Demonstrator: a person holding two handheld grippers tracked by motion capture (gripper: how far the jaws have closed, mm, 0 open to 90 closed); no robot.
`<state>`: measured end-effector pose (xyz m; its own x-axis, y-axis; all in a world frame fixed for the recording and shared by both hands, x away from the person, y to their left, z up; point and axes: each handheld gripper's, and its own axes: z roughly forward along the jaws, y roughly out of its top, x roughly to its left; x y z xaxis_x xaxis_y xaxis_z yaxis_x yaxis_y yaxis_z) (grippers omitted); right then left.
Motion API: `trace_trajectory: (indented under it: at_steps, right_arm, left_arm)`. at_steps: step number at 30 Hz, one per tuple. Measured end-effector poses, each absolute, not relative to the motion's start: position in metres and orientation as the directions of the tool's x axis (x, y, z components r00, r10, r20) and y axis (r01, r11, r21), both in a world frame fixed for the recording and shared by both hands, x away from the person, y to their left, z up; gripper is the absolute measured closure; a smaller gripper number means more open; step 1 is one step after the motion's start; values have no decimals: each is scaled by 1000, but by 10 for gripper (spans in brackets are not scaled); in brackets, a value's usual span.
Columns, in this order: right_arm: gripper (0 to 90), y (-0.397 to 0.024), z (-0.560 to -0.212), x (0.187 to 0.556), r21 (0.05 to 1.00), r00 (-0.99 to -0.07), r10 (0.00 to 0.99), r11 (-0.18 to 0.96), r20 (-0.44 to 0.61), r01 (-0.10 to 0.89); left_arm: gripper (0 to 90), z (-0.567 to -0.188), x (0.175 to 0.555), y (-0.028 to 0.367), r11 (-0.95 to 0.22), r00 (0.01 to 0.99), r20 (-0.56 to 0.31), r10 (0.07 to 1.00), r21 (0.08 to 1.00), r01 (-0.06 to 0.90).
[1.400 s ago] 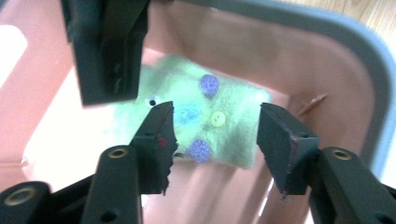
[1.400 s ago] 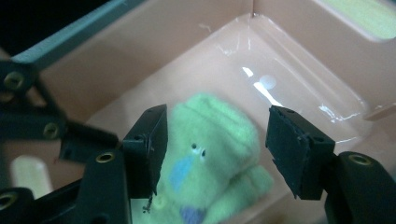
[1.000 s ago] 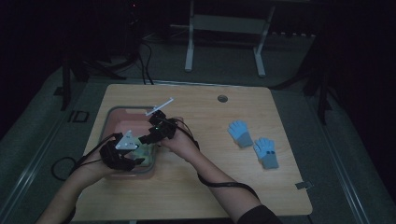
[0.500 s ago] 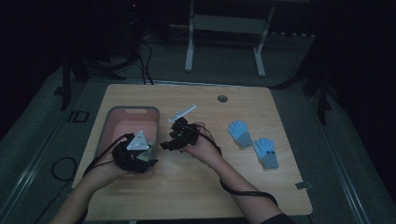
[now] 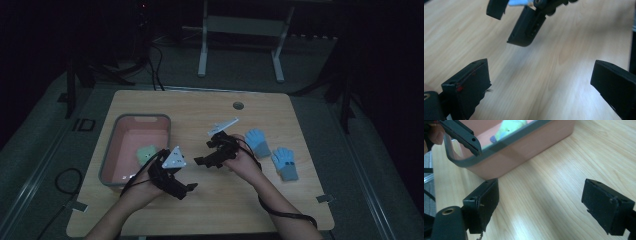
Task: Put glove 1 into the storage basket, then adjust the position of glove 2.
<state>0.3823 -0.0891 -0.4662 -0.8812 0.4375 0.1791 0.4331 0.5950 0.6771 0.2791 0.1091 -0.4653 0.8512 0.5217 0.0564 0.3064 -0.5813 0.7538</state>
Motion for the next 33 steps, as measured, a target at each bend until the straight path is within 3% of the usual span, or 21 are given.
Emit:
trace_trajectory:
  at_steps: [12, 17, 25, 33]
  right_arm:
    - [136, -136, -484, 374, 703, -866, 493, 587, 83, 402]
    - [136, -156, -498, 369, 693, -859, 500, 582, 106, 425]
    - [136, -186, -511, 359, 671, -832, 544, 575, 114, 468]
    - [132, -213, -515, 356, 684, -803, 582, 533, 130, 497]
  left_arm:
    - [29, -510, 269, 63, -596, 857, 98, 505, 758, 265]
    - [29, -530, 265, 48, -604, 863, 95, 495, 752, 264]
    - [29, -545, 262, 46, -558, 816, 136, 562, 790, 253]
    - [29, -550, 263, 57, -507, 773, 111, 625, 810, 294]
